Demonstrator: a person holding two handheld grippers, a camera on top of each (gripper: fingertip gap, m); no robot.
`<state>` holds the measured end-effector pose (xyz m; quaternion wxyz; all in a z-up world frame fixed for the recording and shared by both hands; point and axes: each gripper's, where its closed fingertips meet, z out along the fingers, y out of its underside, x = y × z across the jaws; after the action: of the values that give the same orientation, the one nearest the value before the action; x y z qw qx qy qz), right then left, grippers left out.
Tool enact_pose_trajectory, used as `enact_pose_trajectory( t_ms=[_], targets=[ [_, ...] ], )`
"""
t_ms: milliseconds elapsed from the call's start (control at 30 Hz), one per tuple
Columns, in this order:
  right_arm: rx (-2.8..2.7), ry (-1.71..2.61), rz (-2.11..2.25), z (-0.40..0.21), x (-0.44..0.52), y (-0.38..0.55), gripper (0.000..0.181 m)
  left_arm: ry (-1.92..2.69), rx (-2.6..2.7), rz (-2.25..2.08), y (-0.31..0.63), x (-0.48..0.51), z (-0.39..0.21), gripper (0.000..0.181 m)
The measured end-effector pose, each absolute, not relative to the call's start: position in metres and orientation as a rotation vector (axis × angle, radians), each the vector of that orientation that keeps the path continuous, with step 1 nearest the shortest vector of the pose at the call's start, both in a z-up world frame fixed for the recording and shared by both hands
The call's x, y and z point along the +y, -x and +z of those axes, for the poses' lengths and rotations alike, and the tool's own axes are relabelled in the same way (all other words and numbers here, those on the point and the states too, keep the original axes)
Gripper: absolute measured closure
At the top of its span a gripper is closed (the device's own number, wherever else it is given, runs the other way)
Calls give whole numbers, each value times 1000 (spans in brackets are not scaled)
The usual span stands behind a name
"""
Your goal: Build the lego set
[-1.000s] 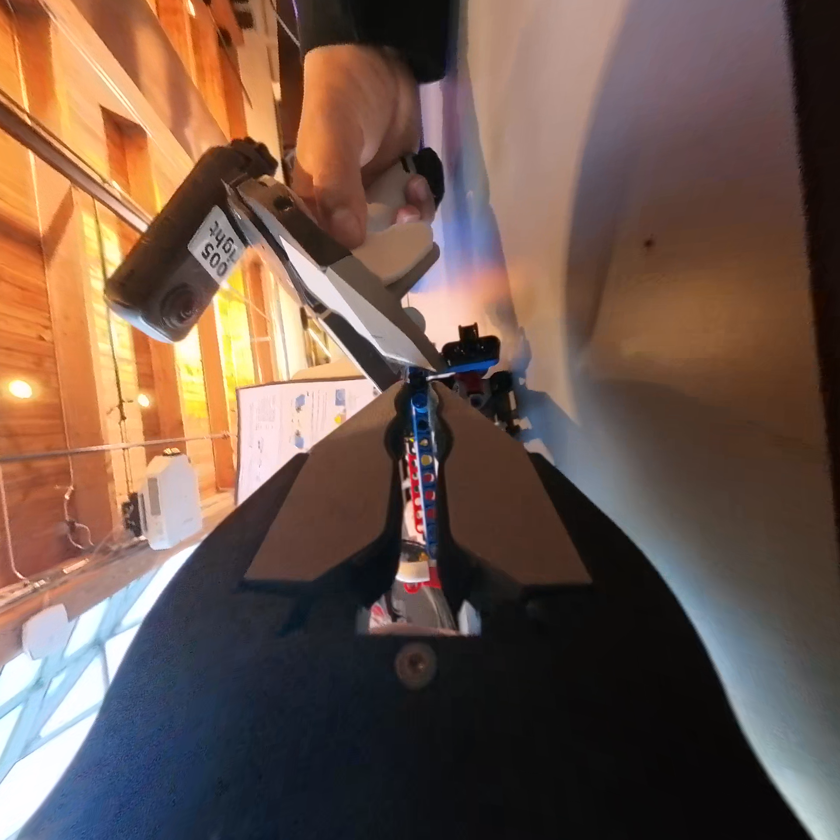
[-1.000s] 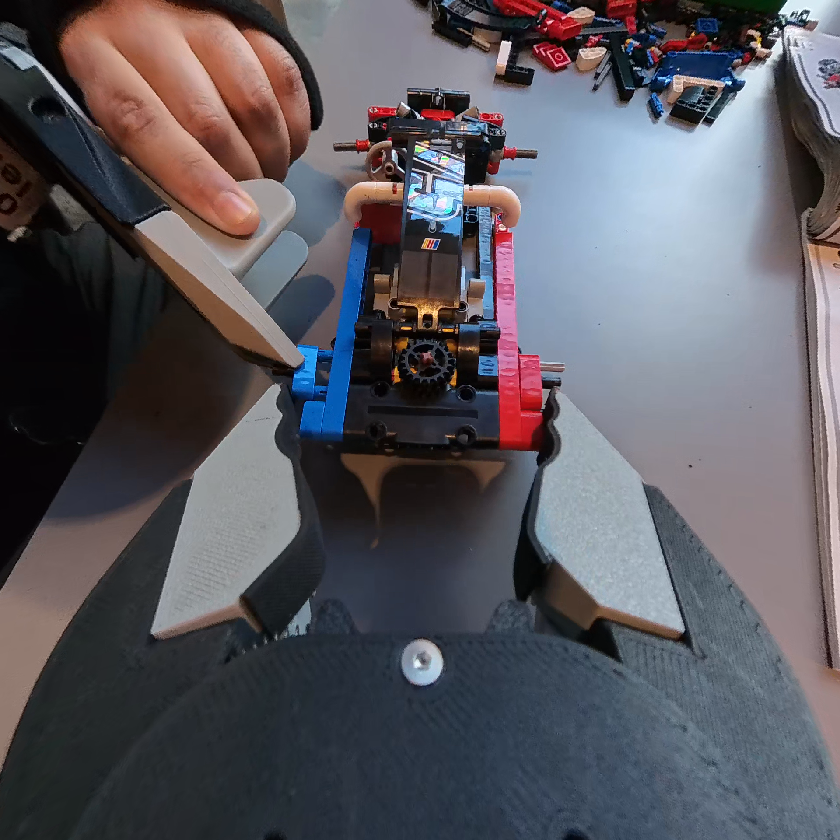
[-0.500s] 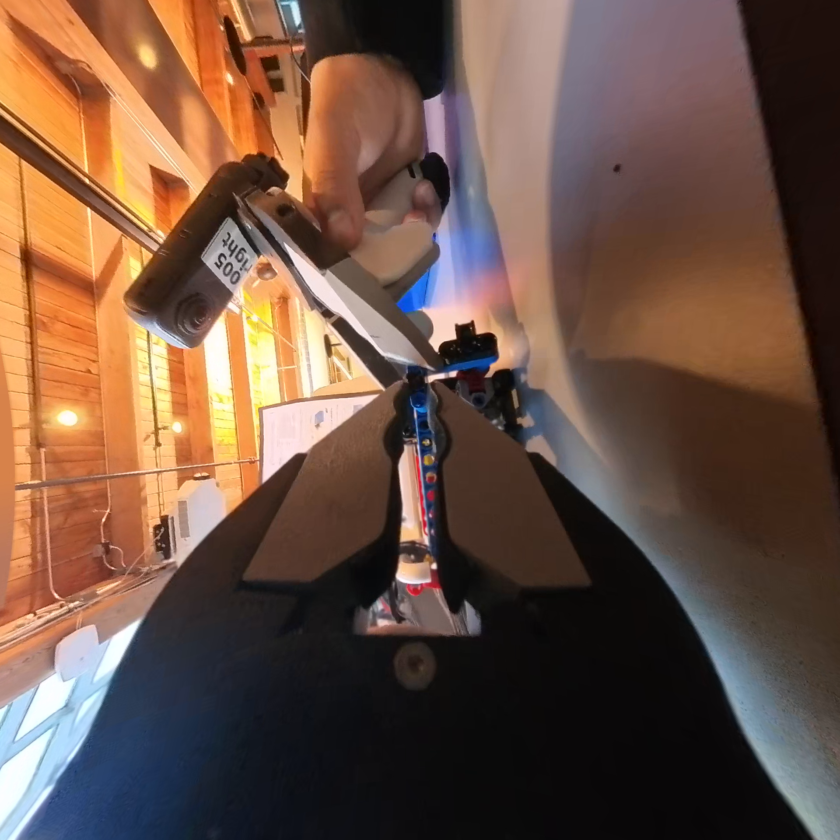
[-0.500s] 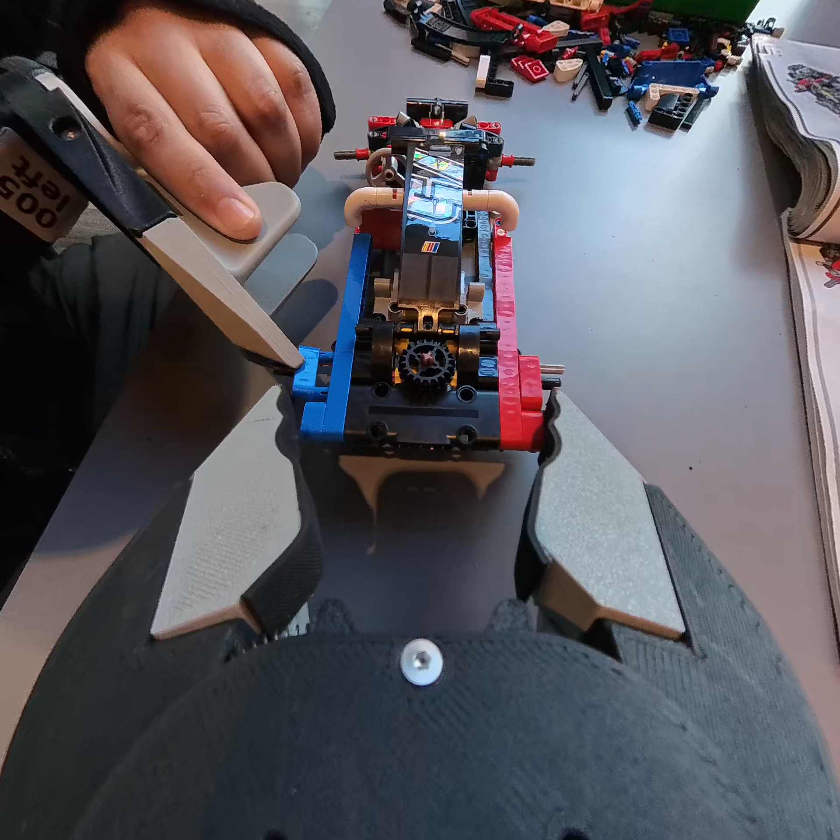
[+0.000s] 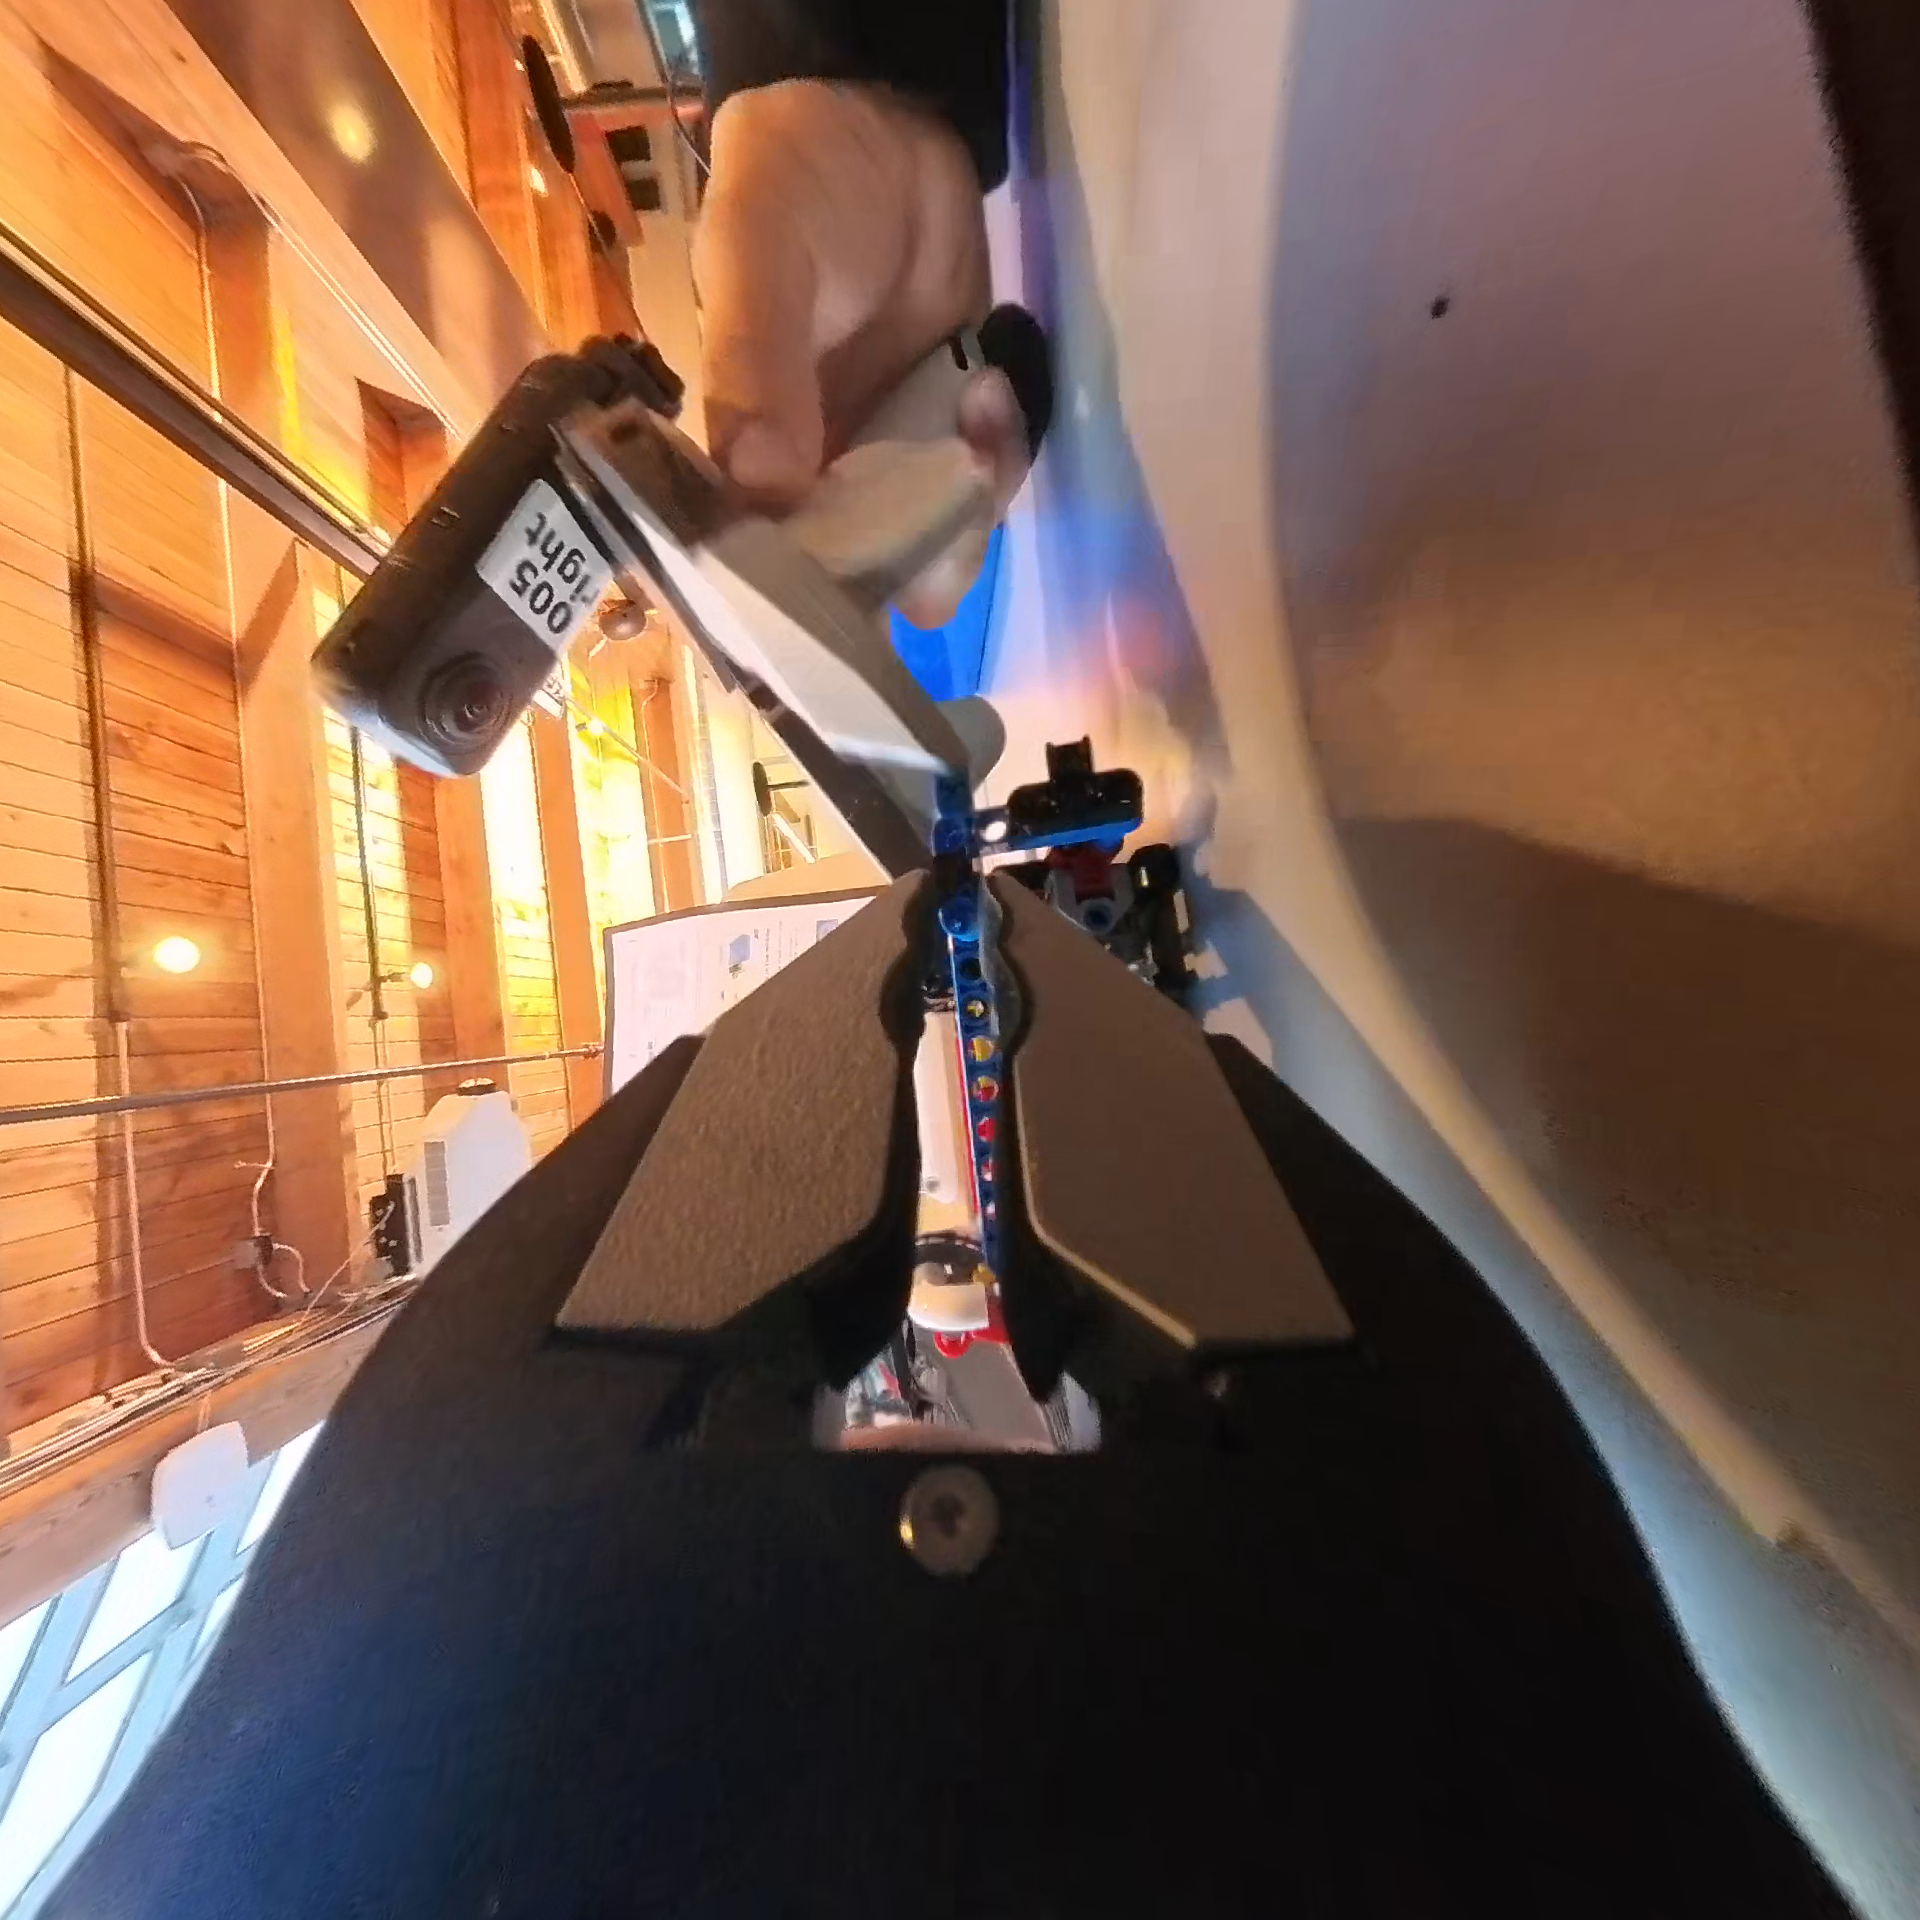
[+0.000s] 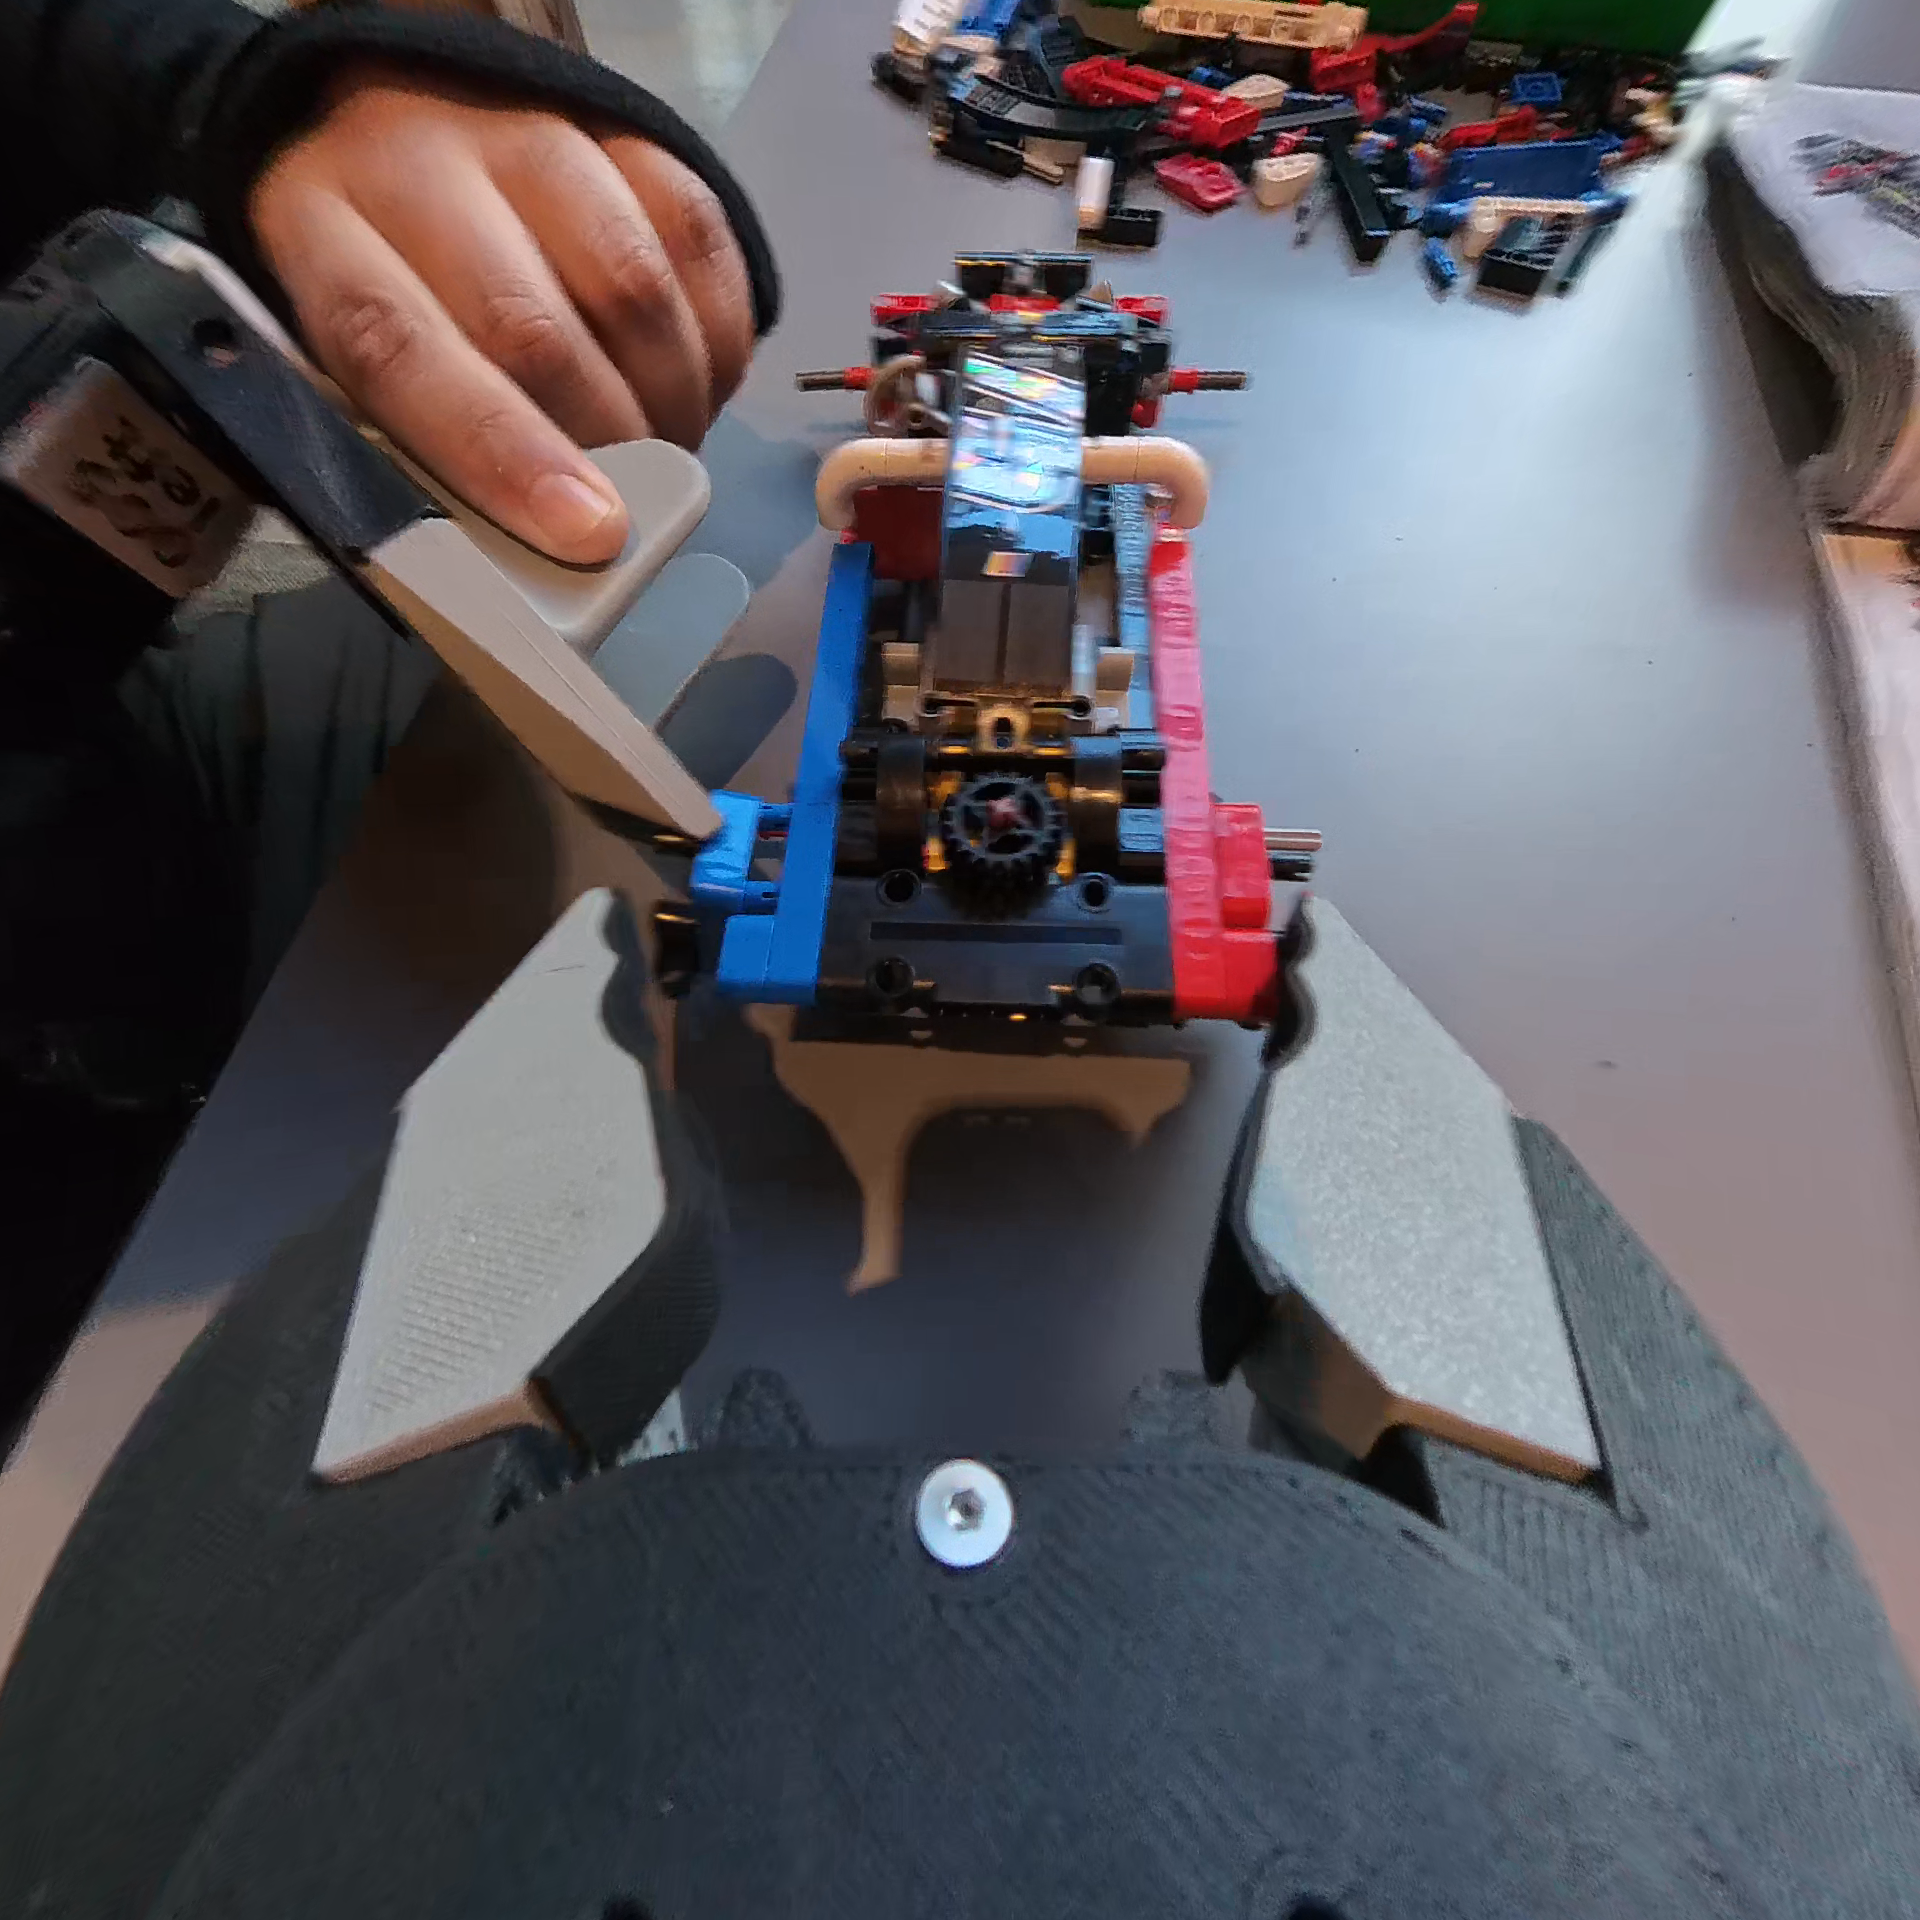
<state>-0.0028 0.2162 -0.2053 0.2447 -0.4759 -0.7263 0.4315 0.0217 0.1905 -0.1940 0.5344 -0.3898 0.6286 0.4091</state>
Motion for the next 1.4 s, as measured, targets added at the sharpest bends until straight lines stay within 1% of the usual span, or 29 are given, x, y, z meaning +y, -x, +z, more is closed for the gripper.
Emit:
enact_pose_trajectory(
  t_ms=[33, 233, 267, 300, 333, 400, 433, 500, 633, 667, 767, 800, 867, 1067, 1400],
  targets=[
    [-1985, 1307, 1230, -203, 213, 0, 51, 927, 1496, 979, -22, 190, -194, 176],
    [-1939, 1358, 1216, -205, 213, 2, 48, 932, 1478, 991, -20, 190, -194, 176],
    [-1924, 1377, 1181, -207, 212, 5, 46, 932, 1473, 994, -20, 191, -194, 176],
    [-1931, 1390, 1124, -212, 211, 6, 38, 934, 1466, 995, -20, 191, -194, 176],
    [-1953, 1407, 1016, -220, 214, 6, 35, 932, 1460, 994, -20, 192, -194, 177],
    [-2006, 1397, 788, -236, 221, 1, 33, 932, 1452, 991, -20, 192, -194, 177],
    [-2003, 1360, 763, -235, 221, 1, 31, 934, 1449, 988, -20, 192, -194, 177],
    [-2003, 1342, 799, -231, 220, -2, 31, 931, 1445, 989, -20, 191, -193, 177],
    [-1962, 1429, 929, -226, 225, -4, 50, 925, 1438, 996, -19, 191, -193, 177],
    [-1959, 1441, 947, -225, 224, -4, 48, 926, 1436, 1000, -19, 192, -193, 177],
    [-1963, 1506, 906, -233, 219, -2, 32, 932, 1431, 1004, -19, 192, -193, 176],
    [-1959, 1518, 861, -236, 220, -1, 30, 933, 1429, 1003, -19, 192, -193, 176],
    [-1943, 1513, 768, -240, 224, 0, 33, 936, 1427, 1000, -19, 192, -193, 177],
    [-1900, 1555, 778, -239, 233, 5, 43, 956, 1425, 984, -18, 193, -193, 176],
    [-1877, 1545, 776, -239, 232, 12, 48, 968, 1418, 968, -9, 193, -192, 177]
  ],
)
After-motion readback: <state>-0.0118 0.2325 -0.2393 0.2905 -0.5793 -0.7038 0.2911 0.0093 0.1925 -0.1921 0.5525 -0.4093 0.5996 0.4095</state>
